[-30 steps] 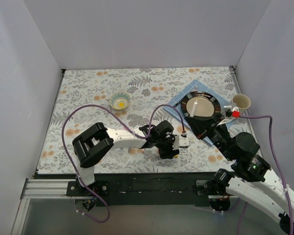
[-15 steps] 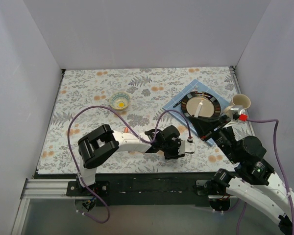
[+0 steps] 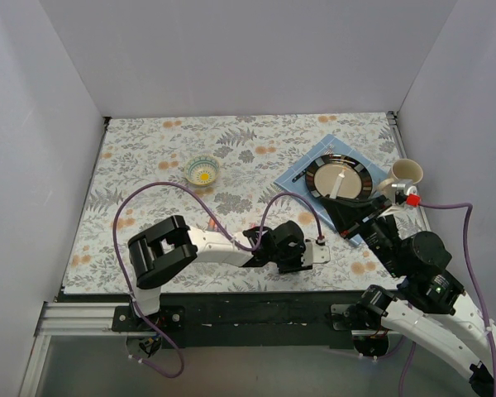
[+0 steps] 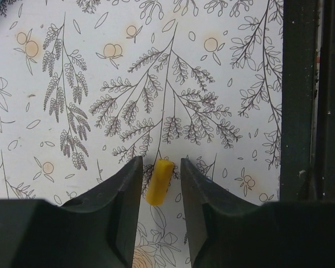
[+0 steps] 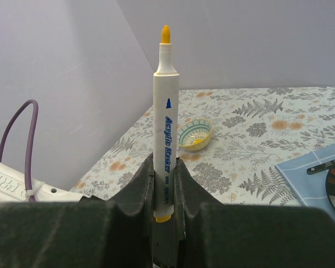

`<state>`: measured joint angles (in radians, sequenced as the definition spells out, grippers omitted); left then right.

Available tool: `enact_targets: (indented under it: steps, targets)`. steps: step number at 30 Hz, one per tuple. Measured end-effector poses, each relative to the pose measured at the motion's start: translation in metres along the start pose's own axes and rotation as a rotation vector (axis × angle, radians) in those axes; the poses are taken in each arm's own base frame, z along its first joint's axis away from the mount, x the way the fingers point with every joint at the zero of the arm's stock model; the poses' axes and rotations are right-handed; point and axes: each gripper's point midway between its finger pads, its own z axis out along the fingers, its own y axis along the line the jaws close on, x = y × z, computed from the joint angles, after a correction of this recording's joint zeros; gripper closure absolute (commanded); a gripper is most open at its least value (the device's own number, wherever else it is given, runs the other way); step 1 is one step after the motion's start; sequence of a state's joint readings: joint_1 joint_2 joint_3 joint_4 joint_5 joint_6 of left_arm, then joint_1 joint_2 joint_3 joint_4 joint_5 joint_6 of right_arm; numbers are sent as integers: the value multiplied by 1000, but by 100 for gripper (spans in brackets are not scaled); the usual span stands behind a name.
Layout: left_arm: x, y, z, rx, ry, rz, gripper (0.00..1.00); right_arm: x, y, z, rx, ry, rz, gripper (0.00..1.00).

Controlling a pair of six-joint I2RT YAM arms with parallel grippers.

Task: Insert the pens into the pen caps

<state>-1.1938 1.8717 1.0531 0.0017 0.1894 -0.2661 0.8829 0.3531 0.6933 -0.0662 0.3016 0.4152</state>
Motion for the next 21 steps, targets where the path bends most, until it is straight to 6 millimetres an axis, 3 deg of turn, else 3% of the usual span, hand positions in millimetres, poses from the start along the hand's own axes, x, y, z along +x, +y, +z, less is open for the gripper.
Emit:
enact_targets:
  steps: [6, 15, 18, 19, 21]
  targets:
    - [1, 4, -1, -10, 24, 21, 80, 2, 0, 0, 0, 3, 0, 99]
    - [6, 5, -4, 1, 63, 40, 77, 2, 0, 1, 1, 4, 0, 99]
    - [7, 5, -5, 4, 77, 43, 89, 2, 0, 1, 1, 5, 2, 99]
    - [8, 5, -5, 6, 82, 41, 97, 2, 0, 1, 1, 6, 2, 99]
    - [8, 5, -5, 8, 88, 42, 100, 3, 0, 1, -2, 9, 2, 99]
